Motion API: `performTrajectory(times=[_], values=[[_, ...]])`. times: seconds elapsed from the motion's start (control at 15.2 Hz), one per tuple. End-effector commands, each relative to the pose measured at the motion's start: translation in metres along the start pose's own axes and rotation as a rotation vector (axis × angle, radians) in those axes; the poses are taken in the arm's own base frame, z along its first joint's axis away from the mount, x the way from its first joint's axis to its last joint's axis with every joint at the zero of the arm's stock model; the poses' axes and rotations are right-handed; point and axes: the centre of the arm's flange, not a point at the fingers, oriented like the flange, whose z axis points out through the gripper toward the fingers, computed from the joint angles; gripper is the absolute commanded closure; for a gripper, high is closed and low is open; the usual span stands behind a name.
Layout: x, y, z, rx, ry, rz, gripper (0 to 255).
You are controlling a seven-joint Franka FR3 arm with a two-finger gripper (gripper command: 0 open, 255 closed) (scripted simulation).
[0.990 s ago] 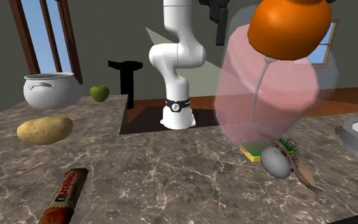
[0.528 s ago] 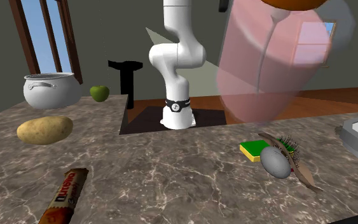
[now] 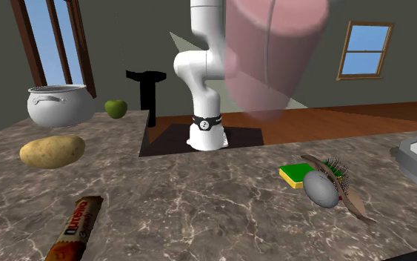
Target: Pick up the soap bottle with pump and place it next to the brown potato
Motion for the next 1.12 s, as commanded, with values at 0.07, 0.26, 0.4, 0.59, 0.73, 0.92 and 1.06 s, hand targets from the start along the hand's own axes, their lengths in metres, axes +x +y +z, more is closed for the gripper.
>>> performTrajectory(times=[0.07,0.26,0.4,0.59,0.73,0.92,1.06], values=[[-0.010,0.039,0.002,0.000,0.000,-0.001,255],[-0.022,0.077,0.003,0.000,0.000,-0.001,255],[-0.030,0.103,0.004,0.000,0.000,-0.001,255],[-0.041,0.140,0.005,0.000,0.000,-0.001,255],[-0.049,0.166,0.006,0.000,0.000,-0.001,255],[-0.061,0.203,0.008,0.000,0.000,-0.001,255],[-0.069,0.229,0.009,0.000,0.000,-0.001,255]])
